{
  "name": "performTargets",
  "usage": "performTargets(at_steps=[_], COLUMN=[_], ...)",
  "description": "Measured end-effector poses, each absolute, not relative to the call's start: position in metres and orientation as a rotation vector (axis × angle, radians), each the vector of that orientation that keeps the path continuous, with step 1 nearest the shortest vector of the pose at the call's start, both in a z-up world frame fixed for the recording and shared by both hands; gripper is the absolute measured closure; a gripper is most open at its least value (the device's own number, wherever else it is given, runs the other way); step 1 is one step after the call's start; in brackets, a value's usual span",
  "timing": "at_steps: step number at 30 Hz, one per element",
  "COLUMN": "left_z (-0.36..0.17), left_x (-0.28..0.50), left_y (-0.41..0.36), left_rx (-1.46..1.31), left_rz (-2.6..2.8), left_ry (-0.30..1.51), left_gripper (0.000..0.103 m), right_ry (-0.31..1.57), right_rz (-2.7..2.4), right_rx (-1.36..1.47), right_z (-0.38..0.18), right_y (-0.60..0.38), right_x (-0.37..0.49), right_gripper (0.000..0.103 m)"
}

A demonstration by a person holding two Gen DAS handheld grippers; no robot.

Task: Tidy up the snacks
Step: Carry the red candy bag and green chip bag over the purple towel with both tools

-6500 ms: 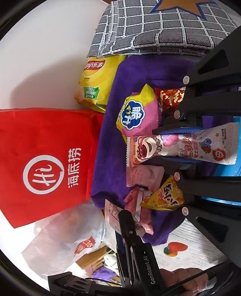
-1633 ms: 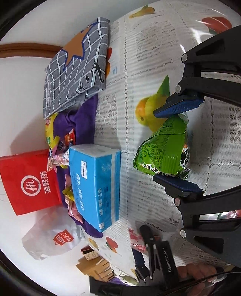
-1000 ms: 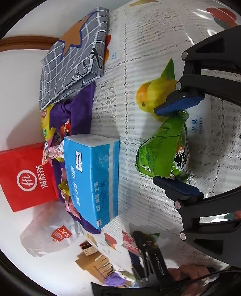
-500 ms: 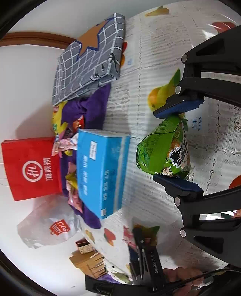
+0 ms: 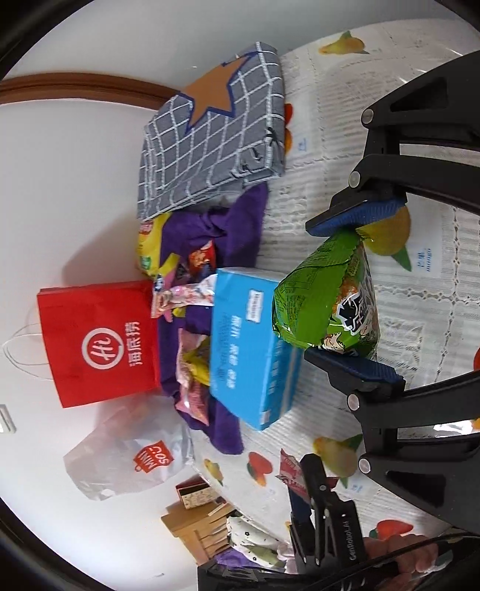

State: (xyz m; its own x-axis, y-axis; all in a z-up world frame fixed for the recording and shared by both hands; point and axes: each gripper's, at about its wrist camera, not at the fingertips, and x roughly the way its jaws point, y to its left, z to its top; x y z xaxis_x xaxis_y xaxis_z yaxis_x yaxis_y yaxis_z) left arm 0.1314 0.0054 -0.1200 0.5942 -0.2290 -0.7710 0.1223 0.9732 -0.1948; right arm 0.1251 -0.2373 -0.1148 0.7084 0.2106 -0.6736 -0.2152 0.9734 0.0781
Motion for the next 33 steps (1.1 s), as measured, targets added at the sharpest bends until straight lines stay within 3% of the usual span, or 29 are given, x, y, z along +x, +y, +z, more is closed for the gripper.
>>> performTargets(at_steps=[33], left_z=[-0.037], left_x=[0.186], left_y=[-0.017], left_rx=[-0.147], left_rz=[-0.267], left_ry=[0.851], left_gripper=[0.048], right_ry=[0.674], right_rz=[0.241], right_rx=[0.030], right_z=[-0.040], right_y=[-0.244], right_x=[0.193], right_gripper=[0.042])
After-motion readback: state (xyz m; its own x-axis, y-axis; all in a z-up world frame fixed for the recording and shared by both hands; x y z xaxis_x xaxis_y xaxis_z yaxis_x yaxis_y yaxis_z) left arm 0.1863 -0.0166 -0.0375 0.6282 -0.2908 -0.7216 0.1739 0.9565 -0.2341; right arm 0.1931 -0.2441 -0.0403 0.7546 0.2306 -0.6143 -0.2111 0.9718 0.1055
